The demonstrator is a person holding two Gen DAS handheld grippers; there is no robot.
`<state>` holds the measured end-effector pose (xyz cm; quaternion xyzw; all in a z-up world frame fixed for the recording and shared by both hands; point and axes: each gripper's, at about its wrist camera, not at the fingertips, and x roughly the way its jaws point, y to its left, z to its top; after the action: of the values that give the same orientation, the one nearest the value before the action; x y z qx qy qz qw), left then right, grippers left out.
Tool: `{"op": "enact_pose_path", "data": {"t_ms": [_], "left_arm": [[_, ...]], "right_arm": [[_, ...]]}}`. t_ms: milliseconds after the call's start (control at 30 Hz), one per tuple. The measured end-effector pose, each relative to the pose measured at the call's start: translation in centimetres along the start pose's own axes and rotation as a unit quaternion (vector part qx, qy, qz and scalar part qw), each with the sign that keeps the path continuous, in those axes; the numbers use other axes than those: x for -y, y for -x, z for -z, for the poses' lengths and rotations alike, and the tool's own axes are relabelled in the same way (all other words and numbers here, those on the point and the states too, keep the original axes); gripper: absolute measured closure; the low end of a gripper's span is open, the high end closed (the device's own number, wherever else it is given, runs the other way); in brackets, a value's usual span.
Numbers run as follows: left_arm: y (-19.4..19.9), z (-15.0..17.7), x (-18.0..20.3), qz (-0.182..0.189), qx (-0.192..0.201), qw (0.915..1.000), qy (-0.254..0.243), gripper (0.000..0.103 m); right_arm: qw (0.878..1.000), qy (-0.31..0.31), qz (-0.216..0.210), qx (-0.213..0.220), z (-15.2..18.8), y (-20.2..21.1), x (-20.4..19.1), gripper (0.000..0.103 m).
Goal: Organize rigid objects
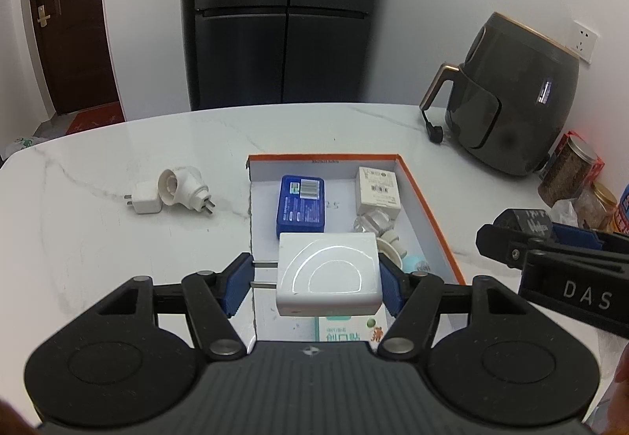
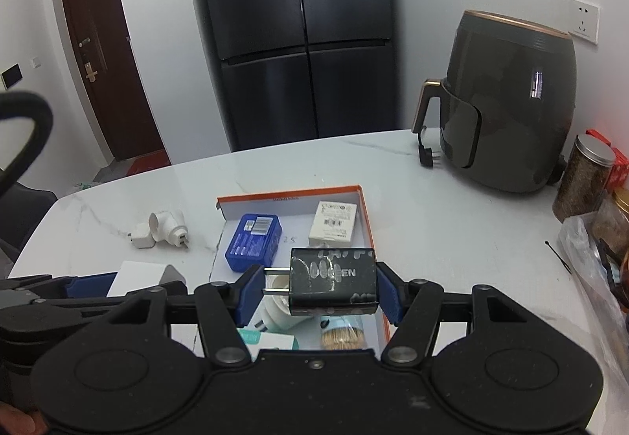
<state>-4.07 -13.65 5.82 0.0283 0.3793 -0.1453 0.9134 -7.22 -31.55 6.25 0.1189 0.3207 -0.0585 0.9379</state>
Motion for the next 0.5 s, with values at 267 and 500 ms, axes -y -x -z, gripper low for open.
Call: {"op": "enact_pose_path", "data": {"t_ms": [267,500], "left_arm": [[-0.5,-1.2,0.2,-0.001,0.007,1.0000,0.002,0.037],[-1.1,-2.1,0.2,-0.004,0.012,0.9999,0.001,0.037]], "right_arm": [[1.000,0.006,-0.003,0.010,-1.2,-0.6,-0.1,0.030],[1.000,0.009,-0.005,0.016,-2.3,-1.4,-0.1,0.030]]}}
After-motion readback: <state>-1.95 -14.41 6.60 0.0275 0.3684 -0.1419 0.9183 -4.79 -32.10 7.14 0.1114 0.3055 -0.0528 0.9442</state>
